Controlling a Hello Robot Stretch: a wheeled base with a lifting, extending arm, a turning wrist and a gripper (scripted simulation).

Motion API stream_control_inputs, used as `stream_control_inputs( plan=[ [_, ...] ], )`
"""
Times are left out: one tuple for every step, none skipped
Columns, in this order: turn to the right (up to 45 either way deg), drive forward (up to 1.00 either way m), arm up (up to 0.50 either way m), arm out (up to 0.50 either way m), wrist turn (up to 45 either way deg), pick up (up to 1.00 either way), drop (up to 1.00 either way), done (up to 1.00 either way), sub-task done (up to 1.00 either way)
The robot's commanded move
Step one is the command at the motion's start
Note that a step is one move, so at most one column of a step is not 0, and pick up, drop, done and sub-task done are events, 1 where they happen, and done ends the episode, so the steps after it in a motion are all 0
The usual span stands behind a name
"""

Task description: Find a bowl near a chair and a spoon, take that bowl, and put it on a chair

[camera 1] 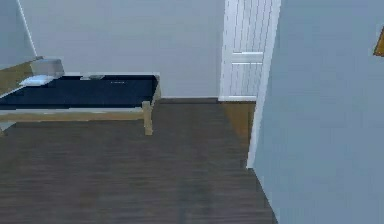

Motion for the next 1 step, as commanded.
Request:
stream_control_inputs(
  plan=[
    [0.0, 1.00, 0.00, 0.00, 0.0, 0.00, 0.00, 0.00, 0.00]
  ],
)
